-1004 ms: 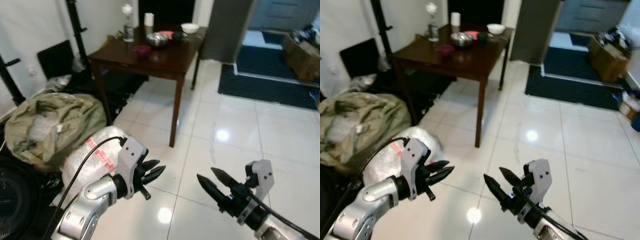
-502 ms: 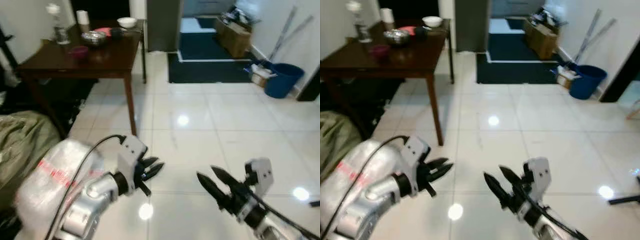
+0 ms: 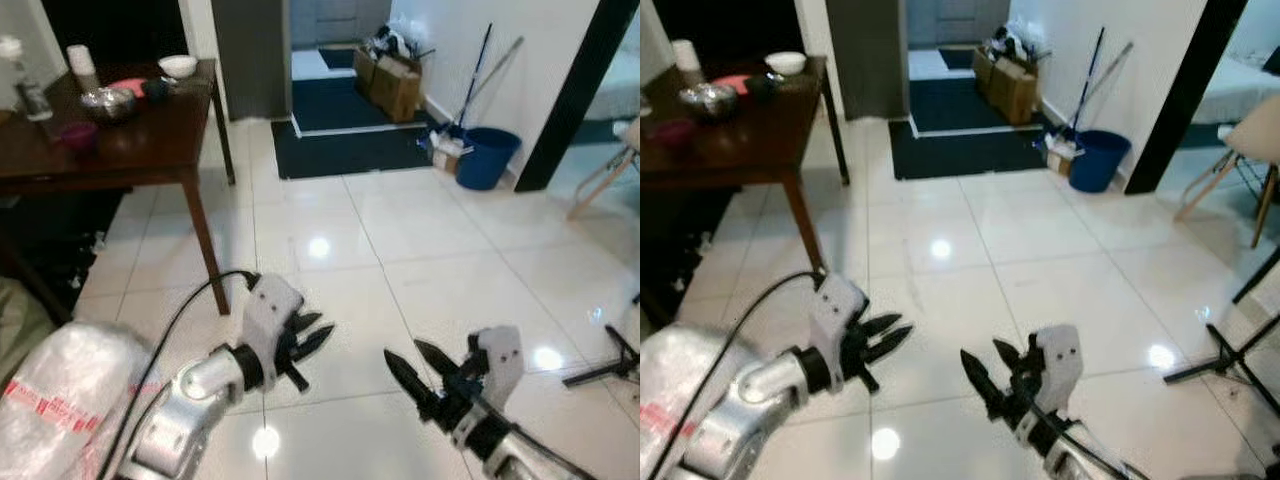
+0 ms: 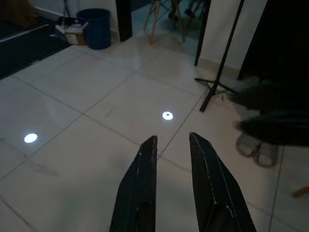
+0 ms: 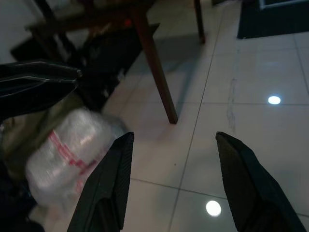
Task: Setting the table
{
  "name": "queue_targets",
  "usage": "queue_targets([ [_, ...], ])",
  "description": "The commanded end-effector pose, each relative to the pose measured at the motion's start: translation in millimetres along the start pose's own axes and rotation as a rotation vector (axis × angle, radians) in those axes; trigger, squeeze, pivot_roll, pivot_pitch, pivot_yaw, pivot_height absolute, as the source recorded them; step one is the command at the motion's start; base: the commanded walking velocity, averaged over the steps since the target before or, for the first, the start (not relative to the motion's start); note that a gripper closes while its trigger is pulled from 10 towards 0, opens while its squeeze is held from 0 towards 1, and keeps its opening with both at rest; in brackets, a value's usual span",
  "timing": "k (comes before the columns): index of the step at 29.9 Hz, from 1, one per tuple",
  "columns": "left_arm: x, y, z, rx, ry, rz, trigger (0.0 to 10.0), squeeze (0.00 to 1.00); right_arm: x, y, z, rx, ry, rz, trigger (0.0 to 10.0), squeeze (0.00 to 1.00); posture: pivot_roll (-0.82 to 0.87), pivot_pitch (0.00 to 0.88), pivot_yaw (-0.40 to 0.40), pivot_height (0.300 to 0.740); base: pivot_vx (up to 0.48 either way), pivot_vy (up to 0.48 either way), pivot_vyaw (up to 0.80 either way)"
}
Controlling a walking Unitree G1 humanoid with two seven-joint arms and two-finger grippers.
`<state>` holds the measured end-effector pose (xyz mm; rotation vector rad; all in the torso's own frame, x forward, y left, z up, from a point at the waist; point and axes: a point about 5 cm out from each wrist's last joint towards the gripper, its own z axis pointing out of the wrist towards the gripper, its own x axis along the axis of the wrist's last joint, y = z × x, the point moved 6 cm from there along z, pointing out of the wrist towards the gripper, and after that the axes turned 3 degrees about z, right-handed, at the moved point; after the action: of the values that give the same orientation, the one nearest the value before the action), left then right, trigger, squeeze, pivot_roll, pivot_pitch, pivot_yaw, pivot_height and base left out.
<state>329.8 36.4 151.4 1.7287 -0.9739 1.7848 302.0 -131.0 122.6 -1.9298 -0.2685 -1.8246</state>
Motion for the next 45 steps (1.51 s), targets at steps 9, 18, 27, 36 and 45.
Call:
queue_targets([
  [9, -78, -1.0, -32.4, 0.071, -0.213, -0.065, 10.0, 0.0, -47, -35.2, 15.1, 0.114, -0.115, 0.006, 10.0, 0.0, 0.05, 0.087, 0.069, 0.74, 0.48, 0.0, 0.0],
  [18, -95, 15.8, -30.7, 0.042, -0.241, -0.073, 10.0, 0.0, -70, -18.5, 7.2, 0.05, -0.162, -0.002, 10.0, 0.0, 0.03, 0.078, 0.06, 0.74, 0.48, 0.0, 0.0],
  [27, -104, 24.2, -29.3, 0.043, -0.245, -0.111, 10.0, 0.0, -73, -18.6, 1.6, 0.055, -0.164, -0.018, 10.0, 0.0, 0.01, 0.074, 0.054, 0.74, 0.48, 0.0, 0.0],
  [36, -95, 27.2, -22.0, 0.021, -0.209, -0.101, 10.0, 0.0, -64, -8.6, 2.0, 0.023, -0.131, -0.029, 10.0, 0.0, 0.01, 0.072, 0.062, 0.74, 0.48, 0.0, -0.11],
  [45, -94, 26.1, -20.1, 0.013, -0.204, -0.095, 10.0, 0.0, -65, -7.5, 0.3, 0.01, -0.129, -0.02, 10.0, 0.0, 0.0, 0.073, 0.072, 0.74, 0.48, 0.0, -0.75],
])
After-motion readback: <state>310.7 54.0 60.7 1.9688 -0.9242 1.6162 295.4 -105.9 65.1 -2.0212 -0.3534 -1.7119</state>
